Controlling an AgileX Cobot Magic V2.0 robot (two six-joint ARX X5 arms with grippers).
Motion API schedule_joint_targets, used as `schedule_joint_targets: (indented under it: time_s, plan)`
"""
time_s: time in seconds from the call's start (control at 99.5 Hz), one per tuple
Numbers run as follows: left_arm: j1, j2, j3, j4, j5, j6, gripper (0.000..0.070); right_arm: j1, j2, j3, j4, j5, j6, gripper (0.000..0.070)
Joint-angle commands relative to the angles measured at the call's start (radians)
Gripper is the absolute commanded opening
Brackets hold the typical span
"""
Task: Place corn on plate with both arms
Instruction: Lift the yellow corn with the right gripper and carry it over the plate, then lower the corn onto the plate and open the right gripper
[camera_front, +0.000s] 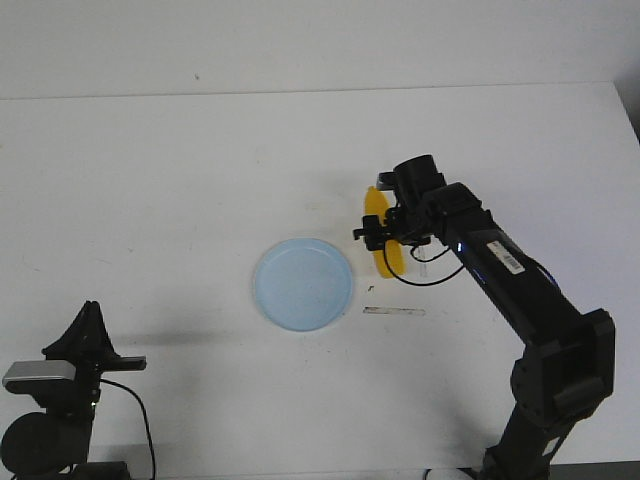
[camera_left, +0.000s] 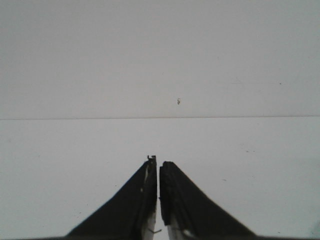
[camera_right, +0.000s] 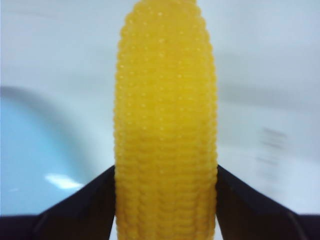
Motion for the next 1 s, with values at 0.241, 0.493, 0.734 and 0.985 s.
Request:
schedule_joint_targets:
  time_s: [0.241,0.493,0.734,0.985]
  plan:
    - [0.001,-0.002,0.008,0.011,-0.002,-0.002,0.0002,0.186,0.066,0.013,0.0,-0.095,0.01,0.0315]
    - [0.001,-0.002,0.008,0.011,-0.002,-0.002,0.0002,0.258,0.129,0.013,0.034,-0.089,0.026,0.0412]
    - [0.001,-0.002,0.008,0.011,-0.002,-0.002,0.0002,0.274,0.139,0.013,0.049,-0.076,0.041,0.0486]
    - [0.001,-0.002,0.008,0.011,-0.002,-0.002,0.0002,0.27,0.105,0.028,0.052,-0.076,0.043,0.0502]
